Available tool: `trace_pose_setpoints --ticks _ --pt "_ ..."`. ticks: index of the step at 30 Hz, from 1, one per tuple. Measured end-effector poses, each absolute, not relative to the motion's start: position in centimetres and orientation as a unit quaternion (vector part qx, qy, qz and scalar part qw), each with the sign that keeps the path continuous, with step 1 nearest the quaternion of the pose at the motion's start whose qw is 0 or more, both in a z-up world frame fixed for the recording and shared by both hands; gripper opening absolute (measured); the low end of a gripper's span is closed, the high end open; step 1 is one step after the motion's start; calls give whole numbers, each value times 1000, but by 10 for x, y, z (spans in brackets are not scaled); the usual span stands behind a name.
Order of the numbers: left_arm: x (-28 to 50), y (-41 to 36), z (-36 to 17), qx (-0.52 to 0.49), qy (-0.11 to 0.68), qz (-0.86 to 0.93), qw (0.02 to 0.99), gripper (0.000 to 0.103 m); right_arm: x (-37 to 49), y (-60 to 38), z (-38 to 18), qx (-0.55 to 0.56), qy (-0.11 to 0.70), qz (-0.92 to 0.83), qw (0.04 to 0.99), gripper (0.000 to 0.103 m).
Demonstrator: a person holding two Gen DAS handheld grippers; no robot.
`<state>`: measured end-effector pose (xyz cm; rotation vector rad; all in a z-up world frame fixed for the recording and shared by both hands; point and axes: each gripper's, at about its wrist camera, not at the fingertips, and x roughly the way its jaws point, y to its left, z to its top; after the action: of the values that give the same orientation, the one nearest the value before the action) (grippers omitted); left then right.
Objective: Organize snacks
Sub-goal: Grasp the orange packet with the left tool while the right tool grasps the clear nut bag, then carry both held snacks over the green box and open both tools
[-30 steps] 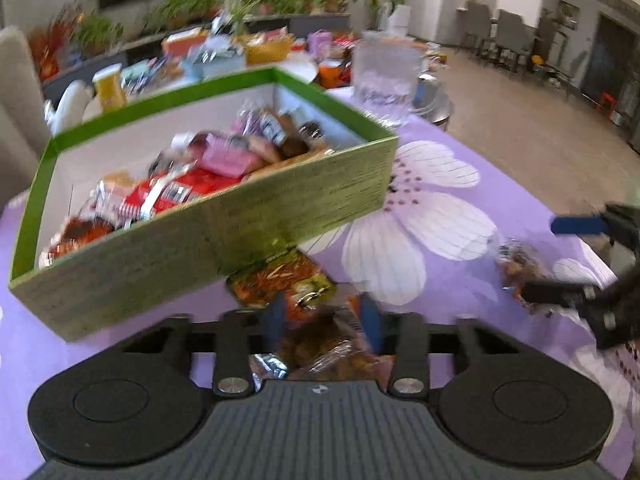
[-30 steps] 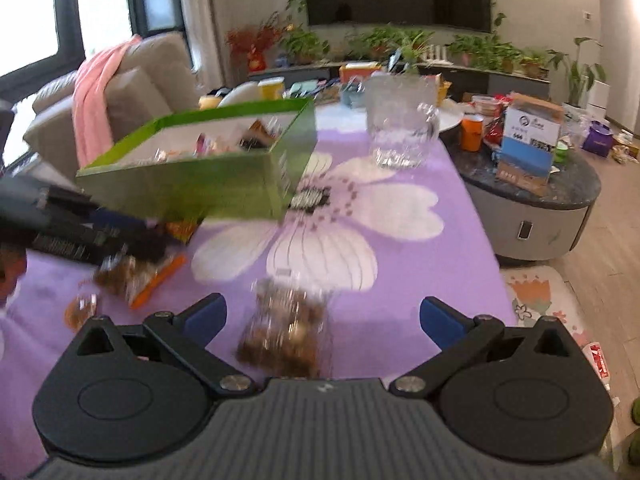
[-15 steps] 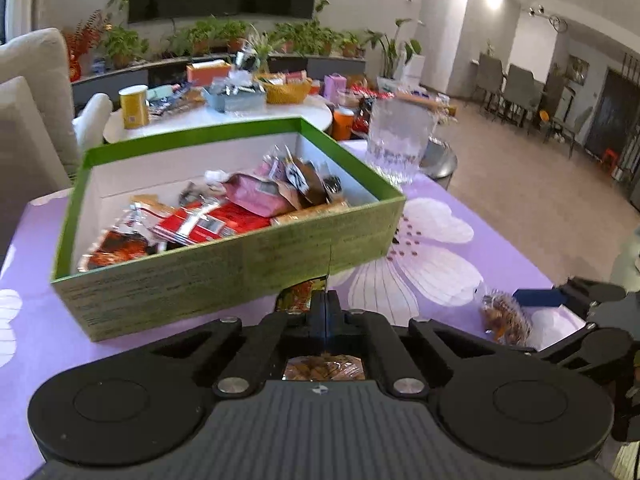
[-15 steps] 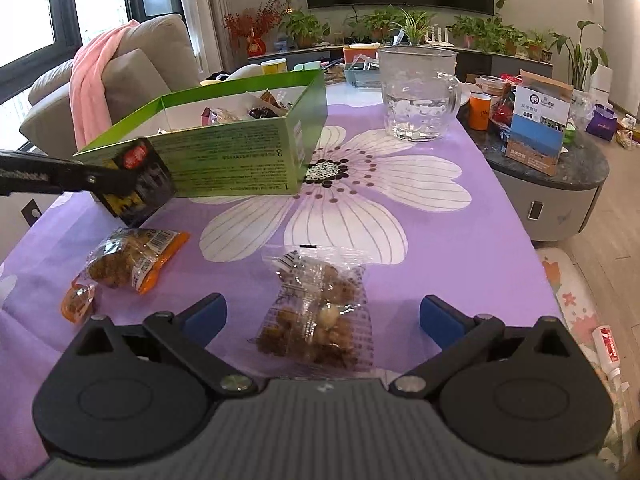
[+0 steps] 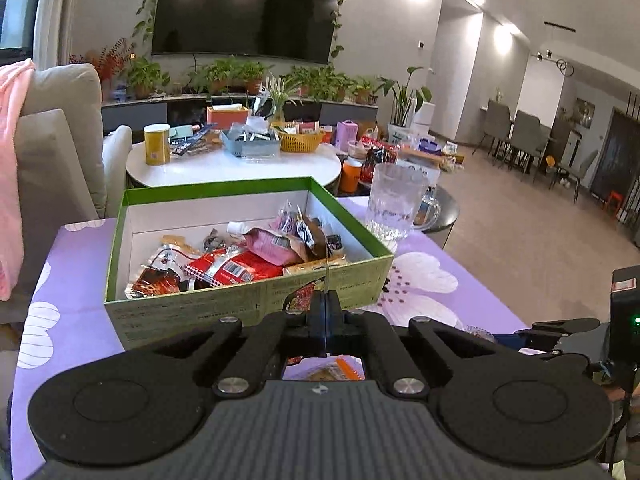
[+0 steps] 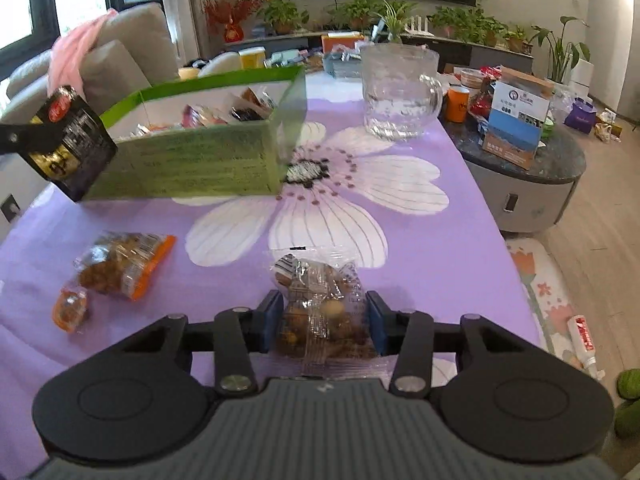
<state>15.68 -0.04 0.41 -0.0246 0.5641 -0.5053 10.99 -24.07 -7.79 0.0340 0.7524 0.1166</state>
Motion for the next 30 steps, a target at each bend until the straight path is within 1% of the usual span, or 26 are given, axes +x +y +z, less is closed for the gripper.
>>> trace_pose_setpoints --ticks 10,17,22,30 --pt "162 12 31 -16 233 -240 942 1 123 -215 -36 -4 311 88 946 47" --pt "193 23 50 -8 210 -222 952 1 157 -187 -1 -10 257 126 958 47" --pt "222 30 48 -7 214 -211 954 1 189 -171 13 -5 239 142 961 47" --pt "262 37 23 -20 244 -206 947 1 242 -149 7 4 255 156 954 47"
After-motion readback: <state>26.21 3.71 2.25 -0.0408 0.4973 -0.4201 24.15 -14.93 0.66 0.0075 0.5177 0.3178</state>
